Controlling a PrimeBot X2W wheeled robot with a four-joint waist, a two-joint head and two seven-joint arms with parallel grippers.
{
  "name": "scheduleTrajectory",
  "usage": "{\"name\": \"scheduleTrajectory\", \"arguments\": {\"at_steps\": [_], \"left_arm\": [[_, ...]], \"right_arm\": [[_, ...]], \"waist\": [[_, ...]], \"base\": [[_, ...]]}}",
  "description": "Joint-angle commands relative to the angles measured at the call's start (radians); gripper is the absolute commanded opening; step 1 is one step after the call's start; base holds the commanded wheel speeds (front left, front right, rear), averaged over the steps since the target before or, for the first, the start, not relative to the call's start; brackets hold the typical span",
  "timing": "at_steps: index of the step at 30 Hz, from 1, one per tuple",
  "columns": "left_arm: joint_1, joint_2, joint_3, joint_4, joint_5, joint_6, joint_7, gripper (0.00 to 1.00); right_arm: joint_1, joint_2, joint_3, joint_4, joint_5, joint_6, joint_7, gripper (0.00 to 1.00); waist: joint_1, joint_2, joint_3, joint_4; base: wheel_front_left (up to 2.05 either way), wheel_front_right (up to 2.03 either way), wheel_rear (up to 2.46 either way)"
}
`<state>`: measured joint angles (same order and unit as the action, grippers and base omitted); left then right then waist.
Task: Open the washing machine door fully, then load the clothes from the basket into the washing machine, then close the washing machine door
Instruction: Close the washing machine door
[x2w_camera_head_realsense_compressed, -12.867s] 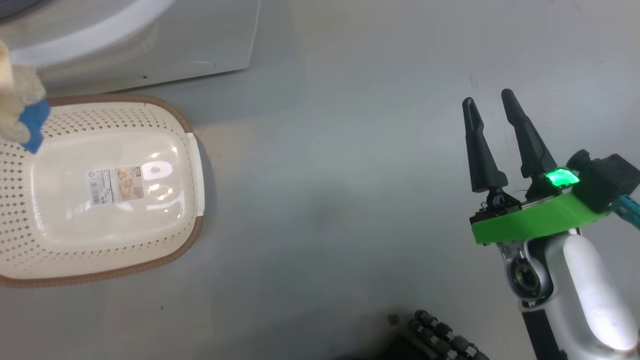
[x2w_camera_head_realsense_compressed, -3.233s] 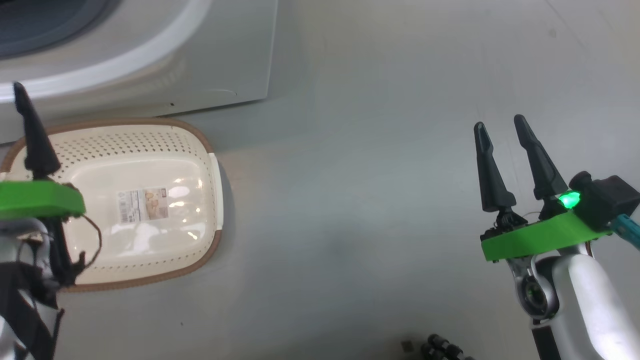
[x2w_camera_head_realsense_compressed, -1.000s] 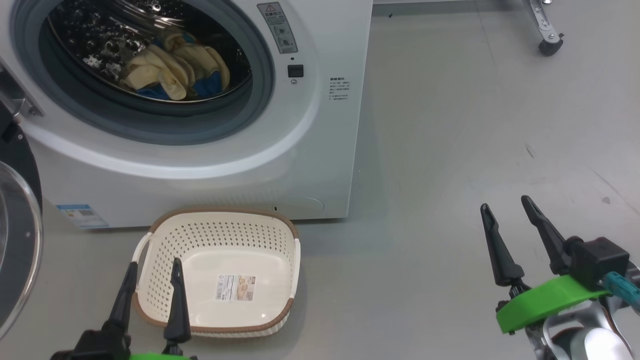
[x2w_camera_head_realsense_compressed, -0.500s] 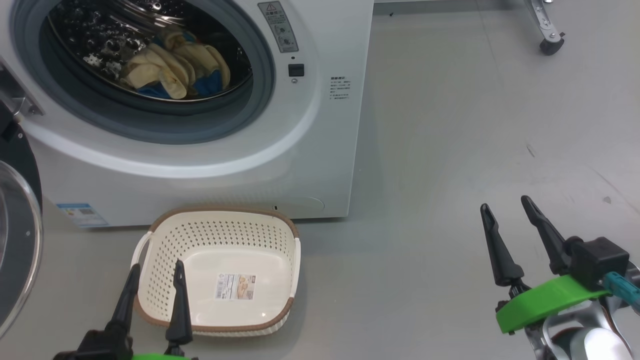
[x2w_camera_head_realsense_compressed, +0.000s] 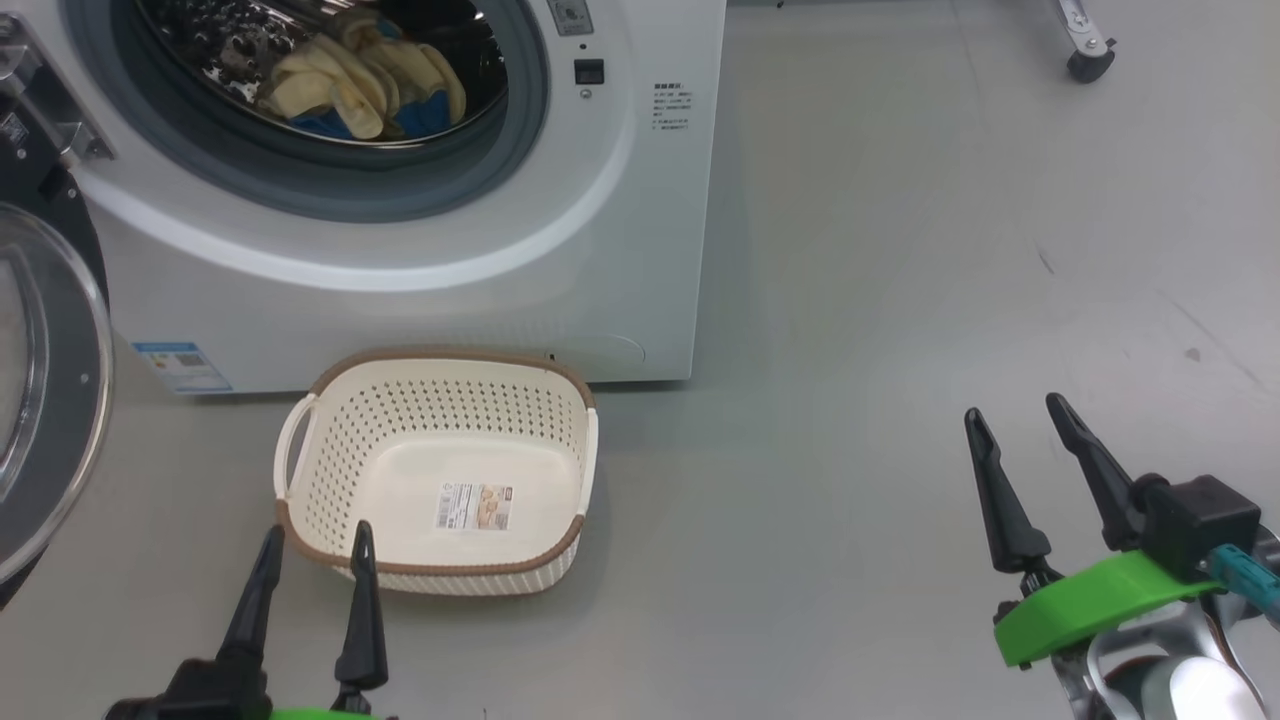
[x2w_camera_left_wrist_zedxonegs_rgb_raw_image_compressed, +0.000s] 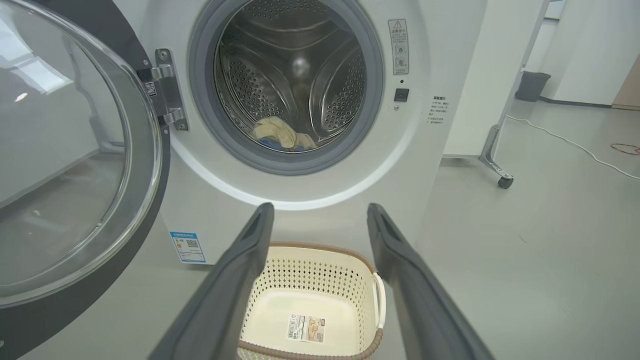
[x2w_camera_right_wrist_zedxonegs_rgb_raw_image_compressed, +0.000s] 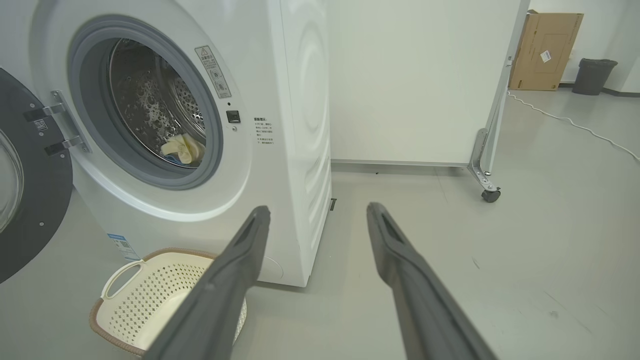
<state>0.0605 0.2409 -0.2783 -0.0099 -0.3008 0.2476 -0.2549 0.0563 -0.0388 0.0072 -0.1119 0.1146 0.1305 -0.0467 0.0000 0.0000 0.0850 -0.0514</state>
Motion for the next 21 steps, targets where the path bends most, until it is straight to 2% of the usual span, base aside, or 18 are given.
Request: {"name": "scheduleTrajectory", "arguments": {"at_steps": [1, 7, 21], "left_arm": [[-0.049, 0.020, 0.035, -0.033, 0.009, 0.050, -0.006, 1.00], [-0.053, 0.022, 0.034, -0.031, 0.016, 0.050, -0.006, 1.00], [-0.067, 0.028, 0.023, -0.020, 0.027, 0.051, -0.006, 1.00]], "right_arm": [[-0.024, -0.011, 0.017, -0.032, 0.011, 0.000, -0.007, 1.00], [-0.025, -0.011, 0.015, -0.034, 0.012, 0.000, -0.007, 1.00], [-0.029, -0.011, 0.011, -0.030, 0.013, 0.000, -0.011, 1.00]], "waist": [[0.0000, 0.0000, 0.000, 0.002], [0.0000, 0.0000, 0.004, 0.008], [0.0000, 0.0000, 0.009, 0.015]], "base": [[-1.01, 1.01, 0.00], [-0.53, 0.53, 0.00], [0.00, 0.00, 0.00]]}}
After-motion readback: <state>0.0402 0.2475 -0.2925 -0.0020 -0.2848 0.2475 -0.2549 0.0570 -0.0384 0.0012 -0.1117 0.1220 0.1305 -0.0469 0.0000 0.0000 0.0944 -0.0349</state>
